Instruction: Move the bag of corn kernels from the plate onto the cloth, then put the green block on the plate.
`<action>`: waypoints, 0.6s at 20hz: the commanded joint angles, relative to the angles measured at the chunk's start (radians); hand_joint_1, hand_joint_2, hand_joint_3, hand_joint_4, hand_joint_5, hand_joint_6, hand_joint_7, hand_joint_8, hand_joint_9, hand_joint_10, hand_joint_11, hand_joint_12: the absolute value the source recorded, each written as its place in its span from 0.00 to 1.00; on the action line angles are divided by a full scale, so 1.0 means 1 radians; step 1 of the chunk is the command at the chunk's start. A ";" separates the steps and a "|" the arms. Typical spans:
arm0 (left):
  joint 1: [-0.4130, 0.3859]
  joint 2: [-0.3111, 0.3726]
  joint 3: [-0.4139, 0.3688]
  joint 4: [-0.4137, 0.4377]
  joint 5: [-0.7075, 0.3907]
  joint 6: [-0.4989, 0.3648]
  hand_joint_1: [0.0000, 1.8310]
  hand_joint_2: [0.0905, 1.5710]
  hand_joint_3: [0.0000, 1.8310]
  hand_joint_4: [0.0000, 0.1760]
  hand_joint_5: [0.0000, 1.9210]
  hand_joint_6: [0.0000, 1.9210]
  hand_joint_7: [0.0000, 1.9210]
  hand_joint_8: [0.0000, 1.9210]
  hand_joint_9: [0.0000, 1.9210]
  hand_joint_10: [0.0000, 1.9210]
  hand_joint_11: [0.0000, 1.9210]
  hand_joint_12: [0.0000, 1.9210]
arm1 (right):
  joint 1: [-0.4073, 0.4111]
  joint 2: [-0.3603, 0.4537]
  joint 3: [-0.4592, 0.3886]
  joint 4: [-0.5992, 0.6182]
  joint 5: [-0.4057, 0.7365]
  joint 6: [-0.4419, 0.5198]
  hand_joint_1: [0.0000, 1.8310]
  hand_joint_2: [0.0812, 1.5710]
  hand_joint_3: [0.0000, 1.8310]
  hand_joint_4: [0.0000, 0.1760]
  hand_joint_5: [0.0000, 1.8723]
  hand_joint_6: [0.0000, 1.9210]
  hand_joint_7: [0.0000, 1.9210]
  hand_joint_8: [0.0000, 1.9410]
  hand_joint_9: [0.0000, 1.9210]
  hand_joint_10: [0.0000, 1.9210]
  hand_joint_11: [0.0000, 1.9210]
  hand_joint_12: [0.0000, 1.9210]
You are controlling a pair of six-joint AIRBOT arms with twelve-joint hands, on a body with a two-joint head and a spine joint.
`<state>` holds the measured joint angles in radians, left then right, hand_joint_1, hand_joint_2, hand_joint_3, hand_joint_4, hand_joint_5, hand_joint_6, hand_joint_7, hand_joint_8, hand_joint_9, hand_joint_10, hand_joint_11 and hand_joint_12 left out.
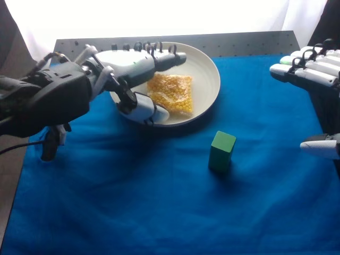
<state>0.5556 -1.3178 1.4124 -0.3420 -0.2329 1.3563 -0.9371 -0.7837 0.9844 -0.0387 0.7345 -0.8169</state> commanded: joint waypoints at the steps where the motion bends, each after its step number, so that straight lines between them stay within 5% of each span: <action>1: -0.009 -0.013 0.010 0.001 -0.059 0.004 0.52 0.70 0.00 0.52 0.04 0.01 0.00 0.00 0.00 0.00 0.01 0.01 | 0.018 -0.001 0.001 0.016 0.115 -0.004 0.29 0.74 0.01 0.00 0.00 0.00 0.00 0.00 0.00 0.00 0.00 0.00; 2: -0.009 -0.021 0.019 0.001 -0.048 0.004 0.54 0.70 0.00 0.39 0.07 0.01 0.03 0.00 0.00 0.00 0.02 0.02 | 0.018 -0.001 0.001 0.016 0.115 -0.003 0.29 0.74 0.01 0.00 0.00 0.00 0.00 0.00 0.00 0.00 0.00 0.00; 4: -0.004 -0.027 0.026 -0.006 -0.044 0.004 0.55 0.74 0.00 0.07 0.19 0.01 0.12 0.01 0.15 0.04 0.00 0.65 | 0.018 -0.001 0.001 0.016 0.115 -0.002 0.30 0.74 0.01 0.00 0.00 0.00 0.00 0.00 0.00 0.00 0.00 0.00; 5: -0.004 -0.025 0.025 -0.012 -0.050 0.004 0.60 0.75 0.00 0.00 0.27 0.03 0.20 0.07 0.17 0.46 0.05 0.86 | 0.017 -0.001 0.001 0.016 0.115 -0.001 0.29 0.74 0.01 0.00 0.00 0.00 0.00 0.00 0.00 0.00 0.00 0.00; 6: -0.004 -0.021 0.022 -0.016 -0.058 0.004 0.64 0.75 0.00 0.00 0.31 0.05 0.18 0.27 0.17 0.70 0.12 0.95 | 0.017 -0.002 0.001 0.016 0.115 -0.001 0.29 0.75 0.01 0.00 0.00 0.00 0.00 0.00 0.00 0.00 0.00 0.00; 7: -0.004 -0.013 0.013 -0.020 -0.077 0.004 0.69 0.75 0.00 0.00 0.30 0.16 0.14 0.45 0.18 0.78 0.19 0.95 | 0.016 -0.002 0.001 0.016 0.115 0.000 0.29 0.75 0.01 0.00 0.00 0.00 0.00 0.00 0.00 0.00 0.00 0.00; 8: -0.005 0.000 0.000 -0.024 -0.100 0.004 0.61 0.80 0.00 0.00 0.32 0.65 0.11 0.50 0.16 0.76 0.19 0.94 | 0.016 -0.002 0.001 0.016 0.115 0.001 0.29 0.75 0.01 0.00 0.00 0.00 0.00 0.00 0.00 0.00 0.00 0.00; 9: -0.010 0.016 -0.015 -0.024 -0.125 0.004 0.68 0.76 0.00 0.00 0.20 0.58 0.09 0.56 0.14 0.80 0.18 0.94 | 0.015 -0.002 0.001 0.016 0.115 0.003 0.29 0.75 0.01 0.00 0.00 0.00 0.00 0.00 0.00 0.00 0.00 0.00; 10: -0.014 0.036 -0.037 -0.023 -0.158 0.004 0.71 0.73 0.00 0.00 0.18 0.56 0.08 0.63 0.14 0.84 0.18 0.96 | 0.015 -0.002 0.001 0.016 0.115 0.004 0.29 0.75 0.01 0.00 0.00 0.00 0.00 0.00 0.00 0.00 0.00 0.00; 12: -0.026 0.067 -0.070 -0.009 -0.206 0.004 0.72 0.77 0.00 0.00 0.12 0.61 0.02 0.73 0.16 0.99 0.25 1.00 | 0.014 -0.004 0.001 0.016 0.115 0.006 0.30 0.75 0.01 0.01 0.00 0.00 0.00 0.00 0.00 0.00 0.00 0.00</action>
<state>0.5491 -1.2457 1.3312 -0.3576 -0.3012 1.3621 -0.9371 -0.7872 0.9844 -0.0387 0.7353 -0.8131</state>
